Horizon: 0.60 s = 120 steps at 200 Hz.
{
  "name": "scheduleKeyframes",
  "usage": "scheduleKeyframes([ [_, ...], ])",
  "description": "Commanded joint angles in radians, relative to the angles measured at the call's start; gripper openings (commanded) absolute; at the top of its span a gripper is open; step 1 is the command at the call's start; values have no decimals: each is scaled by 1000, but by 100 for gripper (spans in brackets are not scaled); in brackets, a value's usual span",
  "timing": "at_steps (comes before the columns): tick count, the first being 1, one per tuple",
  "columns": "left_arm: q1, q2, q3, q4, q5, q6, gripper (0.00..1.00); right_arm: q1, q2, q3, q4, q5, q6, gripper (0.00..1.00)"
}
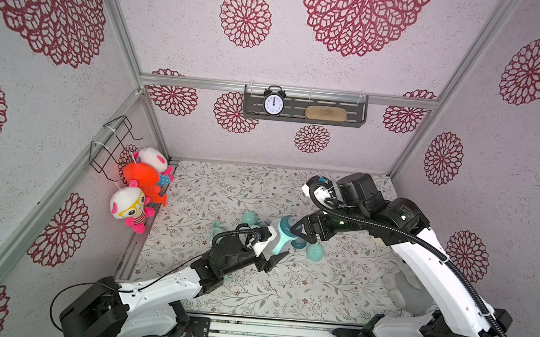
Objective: Assemble the baby bottles
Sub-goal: Screw the nipple onto the baby bottle.
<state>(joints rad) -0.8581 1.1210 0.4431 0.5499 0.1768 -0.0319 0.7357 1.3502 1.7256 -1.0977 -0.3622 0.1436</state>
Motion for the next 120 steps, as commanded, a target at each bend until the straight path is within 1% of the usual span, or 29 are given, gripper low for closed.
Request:
scheduleKeyframes([
  [1, 7, -18, 23, -15, 110, -25, 0, -2, 0, -12, -9, -54, -141, 86],
  [24, 7, -16, 30, -23, 142, -43, 0, -2, 9, -23, -16, -38, -165, 87],
  [51, 7, -27, 22, -27, 130, -46, 0, -3, 2, -45, 12, -62, -166, 88],
  [86, 8, -29, 31, -43, 130, -35, 0, -1, 21, -65, 18, -125, -163, 87],
  [120, 8, -25, 29, -44, 129, -38, 0, -1, 22, -82, 36, -118, -161, 87],
])
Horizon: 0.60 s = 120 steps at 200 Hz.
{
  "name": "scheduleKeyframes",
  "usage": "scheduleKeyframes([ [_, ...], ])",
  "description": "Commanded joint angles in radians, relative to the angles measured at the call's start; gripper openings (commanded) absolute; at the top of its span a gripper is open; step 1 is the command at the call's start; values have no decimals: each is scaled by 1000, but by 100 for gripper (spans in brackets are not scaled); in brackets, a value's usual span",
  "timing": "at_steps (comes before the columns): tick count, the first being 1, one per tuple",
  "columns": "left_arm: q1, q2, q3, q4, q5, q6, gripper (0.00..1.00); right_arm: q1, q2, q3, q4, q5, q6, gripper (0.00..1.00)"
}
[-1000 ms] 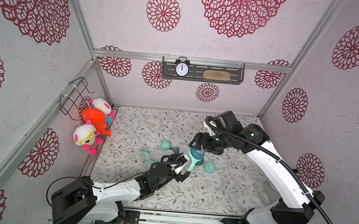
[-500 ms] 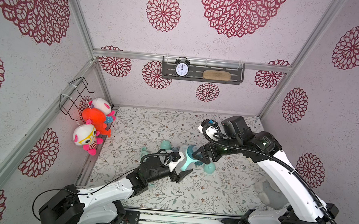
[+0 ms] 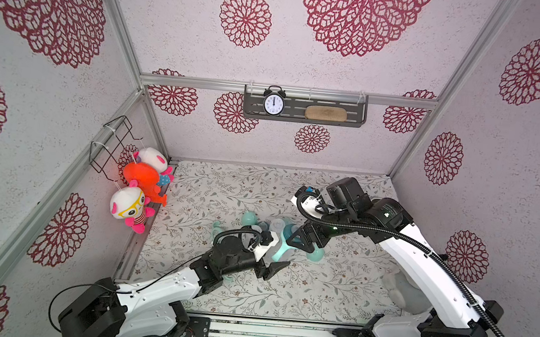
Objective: Assemble the baby bottles
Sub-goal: Screw the nipple onto the baby bottle.
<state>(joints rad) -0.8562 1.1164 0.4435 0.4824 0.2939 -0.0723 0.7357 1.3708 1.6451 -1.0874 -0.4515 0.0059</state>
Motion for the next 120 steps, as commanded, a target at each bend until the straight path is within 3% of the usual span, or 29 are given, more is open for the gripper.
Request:
scheduleKeyframes([
  [1, 6, -20, 29, 24, 12, 1, 0, -1, 2, -1, 26, -29, -23, 87],
  [70, 5, -7, 41, 13, 14, -8, 0, -1, 4, -18, 38, -12, -21, 78],
  [106, 5, -6, 49, 6, 1, -11, 0, -2, 4, -25, 39, -16, -9, 68],
  [120, 5, -3, 48, 5, -21, -11, 0, -2, -2, -25, 40, -8, -3, 59],
])
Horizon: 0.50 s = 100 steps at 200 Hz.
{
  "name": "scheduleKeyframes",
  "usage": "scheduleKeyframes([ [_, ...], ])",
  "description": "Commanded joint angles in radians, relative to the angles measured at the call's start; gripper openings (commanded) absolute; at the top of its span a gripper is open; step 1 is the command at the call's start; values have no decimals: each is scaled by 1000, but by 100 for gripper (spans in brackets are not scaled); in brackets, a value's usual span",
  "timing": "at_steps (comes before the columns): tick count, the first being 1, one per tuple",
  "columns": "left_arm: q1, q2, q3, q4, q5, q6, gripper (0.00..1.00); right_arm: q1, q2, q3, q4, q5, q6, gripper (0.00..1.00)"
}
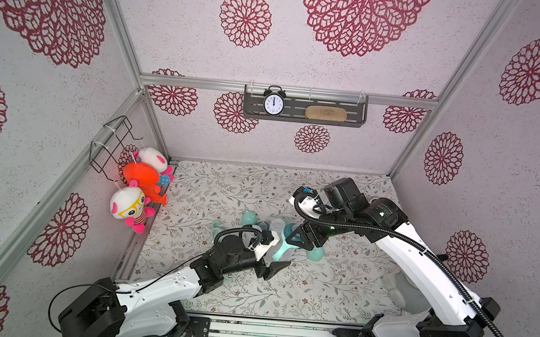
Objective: Assemble the baby bottles
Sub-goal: Screw the nipple onto the baby bottle.
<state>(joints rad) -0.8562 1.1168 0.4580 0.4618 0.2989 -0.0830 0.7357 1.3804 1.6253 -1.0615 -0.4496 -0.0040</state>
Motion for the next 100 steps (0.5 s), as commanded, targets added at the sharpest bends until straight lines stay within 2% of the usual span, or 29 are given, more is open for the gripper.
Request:
scheduleKeyframes([
  [1, 5, -3, 33, 26, -29, 0, 0, -1, -13, -5, 14, -8, 8, 58],
  [26, -3, 5, 30, 35, -103, 11, 0, -1, -18, -2, 16, -21, 59, 44],
  [48, -34, 5, 36, 40, -202, 44, 0, 7, -8, -1, -7, -12, 117, 39],
  [62, -73, 5, 44, 40, -300, 79, 0, 7, 2, -1, -14, 17, 184, 31],
  [84, -94, 3, 36, 83, -347, 96, 0, 6, 21, -9, -23, 18, 293, 28],
  [100, -113, 3, 28, 115, -406, 110, 0, 5, 21, -35, 10, -7, 399, 20],
])
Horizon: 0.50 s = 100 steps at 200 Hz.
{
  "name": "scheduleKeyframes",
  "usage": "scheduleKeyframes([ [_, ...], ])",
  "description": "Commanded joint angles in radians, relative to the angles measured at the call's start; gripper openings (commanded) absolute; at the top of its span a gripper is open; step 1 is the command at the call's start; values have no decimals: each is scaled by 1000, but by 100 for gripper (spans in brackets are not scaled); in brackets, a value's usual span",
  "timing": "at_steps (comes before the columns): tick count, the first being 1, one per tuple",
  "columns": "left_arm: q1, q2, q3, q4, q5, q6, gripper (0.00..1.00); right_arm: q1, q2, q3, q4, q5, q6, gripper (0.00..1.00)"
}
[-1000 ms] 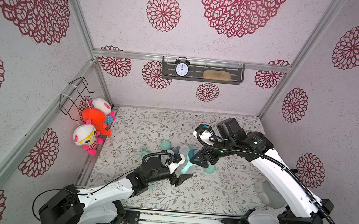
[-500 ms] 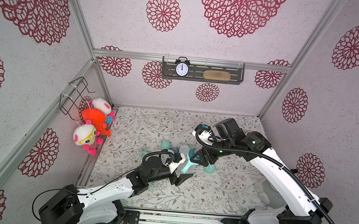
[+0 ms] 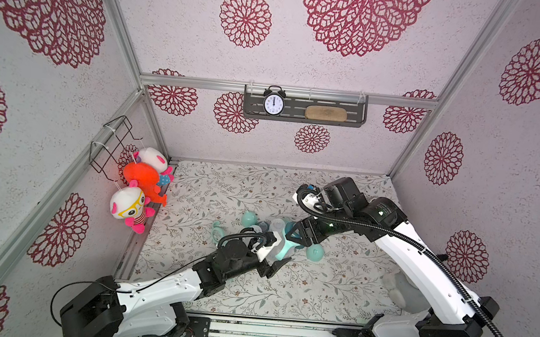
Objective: Assemble the baby bottles
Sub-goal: Screw the nipple onto the baby bottle.
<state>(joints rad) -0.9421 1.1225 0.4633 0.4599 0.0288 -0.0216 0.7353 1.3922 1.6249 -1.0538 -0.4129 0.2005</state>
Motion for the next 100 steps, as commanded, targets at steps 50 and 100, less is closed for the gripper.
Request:
scheduleKeyframes([
  [50, -138, 54, 27, 192, -368, 169, 0, -39, -8, -19, 62, 7, 675, 9],
  [100, -187, 124, 46, 217, -431, 214, 0, -44, 63, 141, -92, 78, 715, 39],
])
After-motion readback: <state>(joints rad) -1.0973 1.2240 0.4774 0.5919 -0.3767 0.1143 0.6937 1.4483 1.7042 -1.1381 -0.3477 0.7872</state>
